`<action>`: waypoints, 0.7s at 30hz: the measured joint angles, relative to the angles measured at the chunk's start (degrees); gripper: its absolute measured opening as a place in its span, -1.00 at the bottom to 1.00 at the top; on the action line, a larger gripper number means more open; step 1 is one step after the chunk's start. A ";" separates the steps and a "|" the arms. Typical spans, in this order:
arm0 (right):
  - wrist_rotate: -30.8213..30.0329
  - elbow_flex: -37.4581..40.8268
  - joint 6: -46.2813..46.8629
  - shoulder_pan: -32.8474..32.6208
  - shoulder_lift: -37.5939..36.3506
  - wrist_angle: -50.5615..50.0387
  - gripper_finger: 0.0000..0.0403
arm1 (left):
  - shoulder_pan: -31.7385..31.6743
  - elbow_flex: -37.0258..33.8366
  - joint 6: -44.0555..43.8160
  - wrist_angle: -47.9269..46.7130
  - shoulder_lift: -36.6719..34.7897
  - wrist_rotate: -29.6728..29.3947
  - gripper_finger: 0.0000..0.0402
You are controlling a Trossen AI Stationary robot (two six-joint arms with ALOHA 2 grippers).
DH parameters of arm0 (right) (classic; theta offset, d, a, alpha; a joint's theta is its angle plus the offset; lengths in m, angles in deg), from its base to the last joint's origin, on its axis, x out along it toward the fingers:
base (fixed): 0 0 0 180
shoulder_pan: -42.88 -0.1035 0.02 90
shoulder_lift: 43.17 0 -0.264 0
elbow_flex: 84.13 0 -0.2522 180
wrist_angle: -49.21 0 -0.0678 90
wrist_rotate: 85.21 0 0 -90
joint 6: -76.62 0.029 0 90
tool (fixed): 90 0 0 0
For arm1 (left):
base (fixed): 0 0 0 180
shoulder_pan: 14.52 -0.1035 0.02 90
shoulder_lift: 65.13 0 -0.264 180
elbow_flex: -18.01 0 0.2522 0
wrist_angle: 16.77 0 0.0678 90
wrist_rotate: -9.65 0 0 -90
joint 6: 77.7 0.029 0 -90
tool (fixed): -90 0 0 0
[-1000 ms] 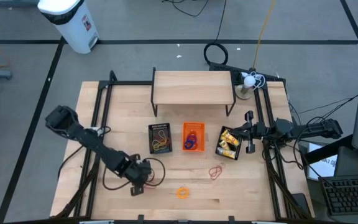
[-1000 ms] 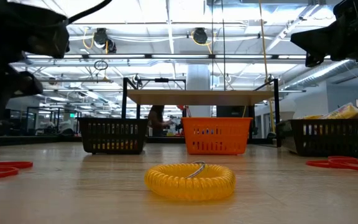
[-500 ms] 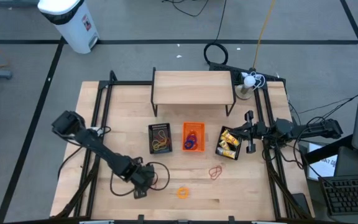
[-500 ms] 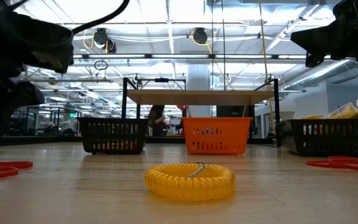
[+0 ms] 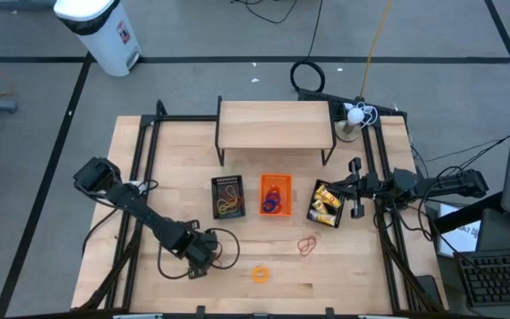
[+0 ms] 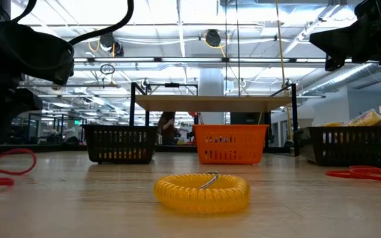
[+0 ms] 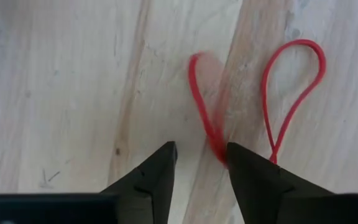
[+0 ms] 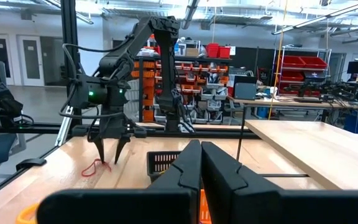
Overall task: Pick & Place Office Desk Supplies
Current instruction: Put the red rubber band into the left black bin
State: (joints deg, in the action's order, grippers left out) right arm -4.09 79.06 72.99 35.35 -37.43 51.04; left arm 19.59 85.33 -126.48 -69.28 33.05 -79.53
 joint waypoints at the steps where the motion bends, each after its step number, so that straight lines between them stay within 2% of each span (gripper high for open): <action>1: 0.00 0.00 0.01 0.00 0.00 0.00 -0.98 | 0.00 -0.34 0.03 0.45 -0.04 0.01 -0.28; 12: 0.00 0.00 -0.01 -0.01 0.00 -0.02 -0.98 | -0.71 -3.60 2.81 8.87 -0.14 0.59 -0.52; 21: 0.00 0.00 -0.03 -0.02 0.02 -0.04 -0.98 | -1.57 -3.63 4.95 9.34 -0.05 1.14 -0.54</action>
State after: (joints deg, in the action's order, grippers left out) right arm -4.09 79.06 72.96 35.33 -37.41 51.00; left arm 18.02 81.71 -121.53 -59.94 33.00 -78.39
